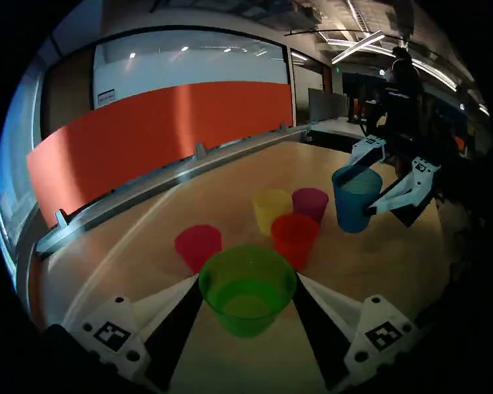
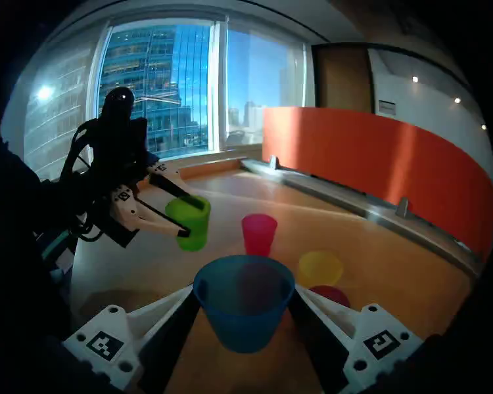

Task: Pour water

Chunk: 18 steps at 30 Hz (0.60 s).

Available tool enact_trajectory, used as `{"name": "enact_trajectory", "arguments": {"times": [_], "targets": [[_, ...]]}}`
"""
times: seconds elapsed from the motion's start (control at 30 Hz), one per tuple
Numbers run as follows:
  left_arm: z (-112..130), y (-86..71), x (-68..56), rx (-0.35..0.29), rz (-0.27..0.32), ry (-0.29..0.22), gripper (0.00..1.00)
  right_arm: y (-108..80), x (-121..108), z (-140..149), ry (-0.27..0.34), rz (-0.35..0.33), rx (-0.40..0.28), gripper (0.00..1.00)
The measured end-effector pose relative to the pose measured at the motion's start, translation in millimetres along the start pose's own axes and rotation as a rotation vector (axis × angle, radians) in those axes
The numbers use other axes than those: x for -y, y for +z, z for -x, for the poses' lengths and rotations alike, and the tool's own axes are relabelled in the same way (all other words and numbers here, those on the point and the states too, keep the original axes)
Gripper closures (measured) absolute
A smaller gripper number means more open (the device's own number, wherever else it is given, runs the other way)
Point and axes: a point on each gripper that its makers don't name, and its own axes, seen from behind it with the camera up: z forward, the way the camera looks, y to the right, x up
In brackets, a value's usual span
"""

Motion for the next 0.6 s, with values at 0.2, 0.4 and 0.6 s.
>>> {"name": "enact_trajectory", "arguments": {"times": [0.2,0.4,0.6], "targets": [[18,12.8,4.6,0.064,0.009,0.002,0.12,9.4,1,20,0.008,-0.013,0.049,0.08],[32,23.4,10.6,0.111,0.014,0.009,0.12,16.8,1,31,0.015,-0.024,0.079,0.08],[39,32.9,17.4,0.136,0.018,-0.008,0.12,21.4,1,37,0.01,-0.027,0.094,0.08]]}}
